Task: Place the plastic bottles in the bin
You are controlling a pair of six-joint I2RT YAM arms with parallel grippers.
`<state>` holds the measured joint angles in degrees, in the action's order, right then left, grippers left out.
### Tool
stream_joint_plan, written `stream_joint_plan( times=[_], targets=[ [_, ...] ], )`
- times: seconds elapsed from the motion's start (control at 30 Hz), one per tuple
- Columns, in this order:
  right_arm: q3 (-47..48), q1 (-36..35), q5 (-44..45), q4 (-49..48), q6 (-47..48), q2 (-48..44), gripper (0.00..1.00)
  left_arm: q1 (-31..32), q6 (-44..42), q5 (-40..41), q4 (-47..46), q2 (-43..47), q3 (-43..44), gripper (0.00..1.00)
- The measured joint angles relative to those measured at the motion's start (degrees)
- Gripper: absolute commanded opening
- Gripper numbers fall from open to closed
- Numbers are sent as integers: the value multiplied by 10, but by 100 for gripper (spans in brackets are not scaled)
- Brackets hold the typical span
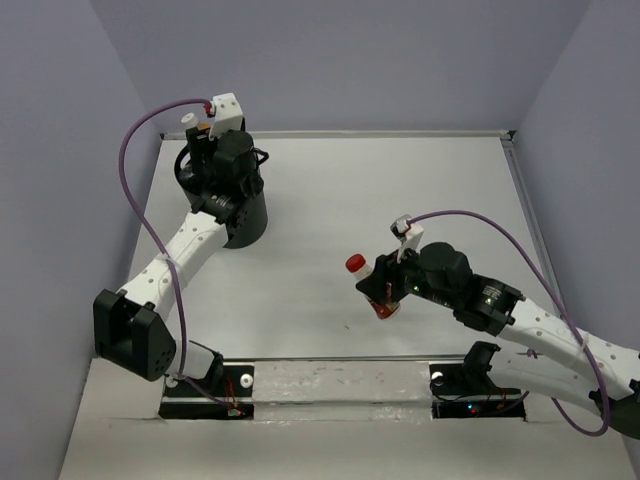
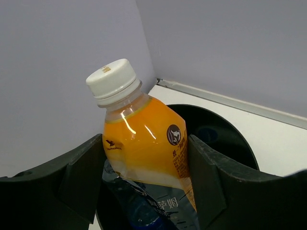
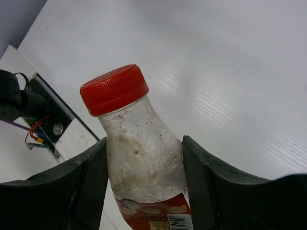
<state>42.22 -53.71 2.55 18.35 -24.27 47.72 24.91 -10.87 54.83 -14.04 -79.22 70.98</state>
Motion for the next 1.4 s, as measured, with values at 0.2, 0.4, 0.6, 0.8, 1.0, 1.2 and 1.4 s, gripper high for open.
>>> stream_joint_plan(
  times=[0.2,0.4,0.6,0.8,1.0,1.2,1.4],
  targets=[
    [0,0,1,-4,-1,4,29,16,-10,-4,-25,-3,-9,23],
    [0,0,5,-18,-6,3,29,17,18,-8,-21,-21,-12,29],
    [3,0,3,-43,-6,16,29,17,17,30,-18,-32,-12,27],
    [5,0,-7,-70,-6,52,29,17,-45,64,-52,-35,12,21],
    [5,0,-10,-90,-6,53,29,17,-108,80,-147,-32,-2,18],
    [0,0,-11,-111,-6,31,29,28,-200,80,-313,-10,-123,14],
    [0,0,-11,-128,-6,28,29,43,-334,85,-467,-55,-137,14]
  ],
)
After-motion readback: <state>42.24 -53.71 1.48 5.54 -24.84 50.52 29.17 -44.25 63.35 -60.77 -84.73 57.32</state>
